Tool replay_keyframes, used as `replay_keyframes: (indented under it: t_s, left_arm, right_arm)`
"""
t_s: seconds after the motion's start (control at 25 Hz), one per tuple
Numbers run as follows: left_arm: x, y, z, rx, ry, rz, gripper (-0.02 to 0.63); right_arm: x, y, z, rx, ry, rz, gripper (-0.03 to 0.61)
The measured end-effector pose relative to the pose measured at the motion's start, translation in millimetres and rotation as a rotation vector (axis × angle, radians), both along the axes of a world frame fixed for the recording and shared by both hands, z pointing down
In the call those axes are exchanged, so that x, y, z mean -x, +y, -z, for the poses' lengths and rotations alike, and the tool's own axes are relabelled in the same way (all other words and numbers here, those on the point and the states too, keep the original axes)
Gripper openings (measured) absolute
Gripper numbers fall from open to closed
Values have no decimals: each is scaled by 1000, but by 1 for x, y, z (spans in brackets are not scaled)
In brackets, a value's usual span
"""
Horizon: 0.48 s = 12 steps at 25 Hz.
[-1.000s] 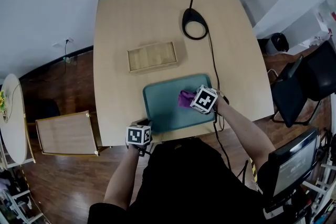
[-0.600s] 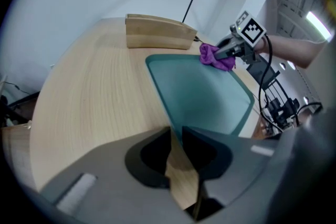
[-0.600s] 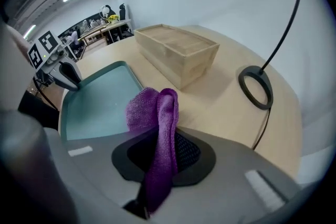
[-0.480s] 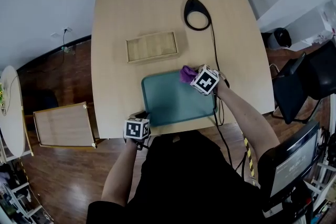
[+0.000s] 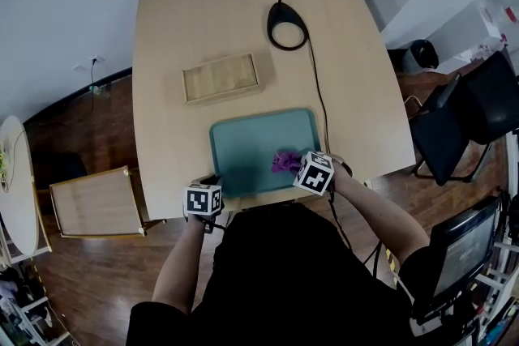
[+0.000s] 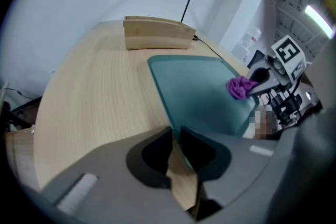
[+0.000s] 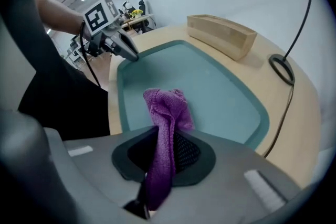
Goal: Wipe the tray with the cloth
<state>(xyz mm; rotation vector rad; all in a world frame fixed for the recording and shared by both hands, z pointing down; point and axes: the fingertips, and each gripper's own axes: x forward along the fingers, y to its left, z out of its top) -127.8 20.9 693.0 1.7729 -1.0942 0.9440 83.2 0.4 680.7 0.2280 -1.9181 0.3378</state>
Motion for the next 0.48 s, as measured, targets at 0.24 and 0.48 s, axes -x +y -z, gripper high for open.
replay_keyframes:
  t_s: [0.24, 0.48]
  left_arm:
    - [-5, 1, -3, 12, 15, -13, 77]
    - [-1, 2, 1, 15, -18, -1, 77]
  right_arm:
    - [-10, 56, 4, 107, -25, 37, 48]
    - [-17, 12, 5, 85, -43, -5, 48]
